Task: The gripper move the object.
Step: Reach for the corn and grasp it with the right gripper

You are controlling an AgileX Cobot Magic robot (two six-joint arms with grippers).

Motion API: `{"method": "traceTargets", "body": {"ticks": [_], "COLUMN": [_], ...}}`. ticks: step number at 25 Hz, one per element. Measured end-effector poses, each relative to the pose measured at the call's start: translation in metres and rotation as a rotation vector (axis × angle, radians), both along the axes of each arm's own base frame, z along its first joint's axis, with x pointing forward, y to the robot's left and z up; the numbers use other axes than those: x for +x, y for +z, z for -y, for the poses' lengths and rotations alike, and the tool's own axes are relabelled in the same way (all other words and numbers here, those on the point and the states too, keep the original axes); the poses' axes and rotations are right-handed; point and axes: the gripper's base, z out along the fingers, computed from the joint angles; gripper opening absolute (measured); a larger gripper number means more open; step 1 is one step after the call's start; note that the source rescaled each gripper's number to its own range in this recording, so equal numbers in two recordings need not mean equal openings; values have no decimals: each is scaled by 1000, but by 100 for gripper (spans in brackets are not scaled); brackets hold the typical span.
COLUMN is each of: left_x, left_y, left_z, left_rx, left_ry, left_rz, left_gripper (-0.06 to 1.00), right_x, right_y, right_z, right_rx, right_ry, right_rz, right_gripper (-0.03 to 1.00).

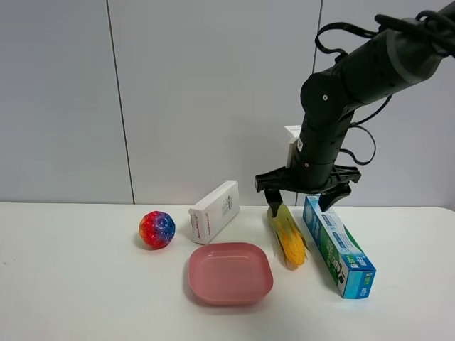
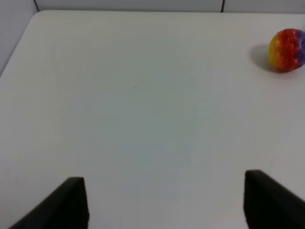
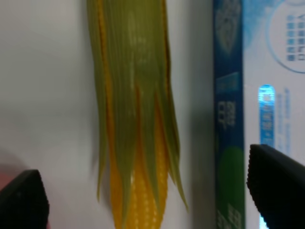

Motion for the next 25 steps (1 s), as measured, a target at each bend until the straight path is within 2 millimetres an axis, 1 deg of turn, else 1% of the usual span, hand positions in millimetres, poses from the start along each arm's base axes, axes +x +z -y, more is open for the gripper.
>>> {"method": "traceTargets", "body": {"ticks": [7,11,16,18,25], "left_x": [0,0,0,0,0], "left_y": [0,0,0,0,0], "left_z": [0,0,0,0,0], "left_rx": [0,0,0,0,0], "left_ry": [0,0,0,0,0], "left_rz": [0,0,0,0,0], "left_gripper": [100,100,100,100,100], "right_x": [11,15,20,22,27], "right_y": [-30,-38,-50,-54,-73], "right_z": [-7,-7,-3,-2,-6], "right_rx": [36,26,40,36,77], "right_ry": [-2,-19,-82,-82,-83], "right_rz": [32,49,51,55,68], "right_gripper": [85,85,77,75,74]}}
